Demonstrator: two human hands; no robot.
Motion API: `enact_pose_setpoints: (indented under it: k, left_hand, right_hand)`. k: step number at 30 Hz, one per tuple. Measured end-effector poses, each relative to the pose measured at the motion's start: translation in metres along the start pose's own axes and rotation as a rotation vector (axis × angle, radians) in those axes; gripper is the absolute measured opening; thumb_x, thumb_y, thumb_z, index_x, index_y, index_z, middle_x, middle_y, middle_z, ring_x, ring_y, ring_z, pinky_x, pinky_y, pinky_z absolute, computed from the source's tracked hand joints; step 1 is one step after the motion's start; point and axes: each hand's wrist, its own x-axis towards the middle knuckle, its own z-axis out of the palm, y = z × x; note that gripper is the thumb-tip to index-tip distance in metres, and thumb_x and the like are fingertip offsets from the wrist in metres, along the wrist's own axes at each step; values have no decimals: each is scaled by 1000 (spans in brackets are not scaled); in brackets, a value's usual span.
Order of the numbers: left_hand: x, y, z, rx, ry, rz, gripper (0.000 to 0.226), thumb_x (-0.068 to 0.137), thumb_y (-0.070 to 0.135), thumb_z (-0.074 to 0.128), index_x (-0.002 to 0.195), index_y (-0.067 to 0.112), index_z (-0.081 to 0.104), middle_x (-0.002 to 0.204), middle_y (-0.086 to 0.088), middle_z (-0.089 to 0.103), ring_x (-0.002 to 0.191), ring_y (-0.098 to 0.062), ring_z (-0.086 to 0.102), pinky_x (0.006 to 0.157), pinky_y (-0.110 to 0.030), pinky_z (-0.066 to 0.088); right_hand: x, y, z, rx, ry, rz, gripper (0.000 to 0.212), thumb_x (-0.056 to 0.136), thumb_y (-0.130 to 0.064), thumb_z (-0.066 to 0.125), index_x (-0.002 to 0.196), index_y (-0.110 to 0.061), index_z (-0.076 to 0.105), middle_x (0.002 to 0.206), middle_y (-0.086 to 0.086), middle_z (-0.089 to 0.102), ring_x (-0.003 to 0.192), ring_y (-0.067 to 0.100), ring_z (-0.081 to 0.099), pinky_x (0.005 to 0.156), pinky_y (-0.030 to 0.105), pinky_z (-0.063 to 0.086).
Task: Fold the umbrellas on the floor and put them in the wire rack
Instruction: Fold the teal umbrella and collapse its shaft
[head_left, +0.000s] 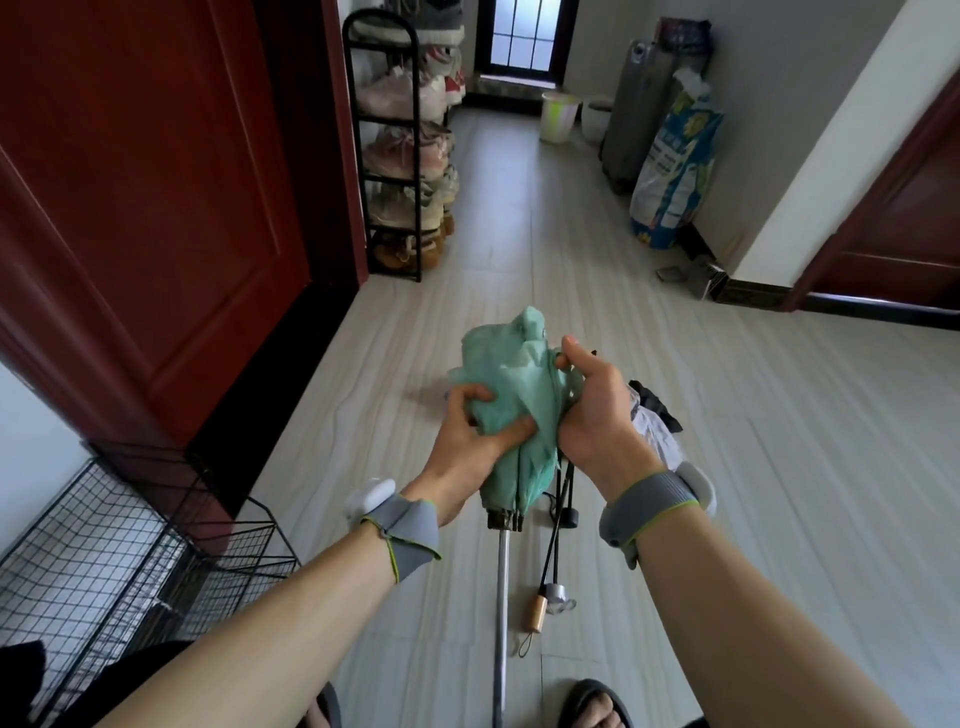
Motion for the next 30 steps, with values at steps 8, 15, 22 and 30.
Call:
enact_pose_setpoints:
  k: [8, 15, 22, 30]
  left_hand:
    - [4, 1, -9, -163, -45, -214, 37, 88, 26, 74, 120, 9, 69, 107, -9, 77, 99, -25, 74, 87, -36, 59]
    - [24, -6, -23, 312, 339, -97, 66, 68, 37, 78, 127, 17, 54, 112, -4, 69, 105, -32, 66, 92, -42, 54]
    - [23, -7, -6, 1261, 549, 156, 43, 100, 33, 50, 135, 11, 37, 120, -11, 48, 85, -33, 65, 60, -37, 36]
    - [25, 32, -23, 426, -130, 124, 67, 88, 17, 74, 147, 28, 44, 143, 2, 23, 122, -14, 40, 96, -25, 39]
  right_hand:
    - [-6, 1, 7, 86, -185, 61, 26, 90, -28, 69, 76, -13, 53, 111, 9, 62, 113, 34, 61, 108, 56, 46]
    - [-23, -3, 19, -515, -116, -240, 34, 102, -30, 60, 72, -15, 54, 81, -7, 62, 80, 6, 60, 86, 35, 52]
    - [-21, 27, 33, -595, -111, -103, 39, 100, -40, 62, 68, -16, 60, 87, 6, 60, 89, 26, 54, 74, 39, 43]
    - [-8, 3, 11, -130, -122, -56, 40, 105, -28, 54, 68, -13, 53, 79, 6, 68, 85, 28, 64, 86, 50, 52]
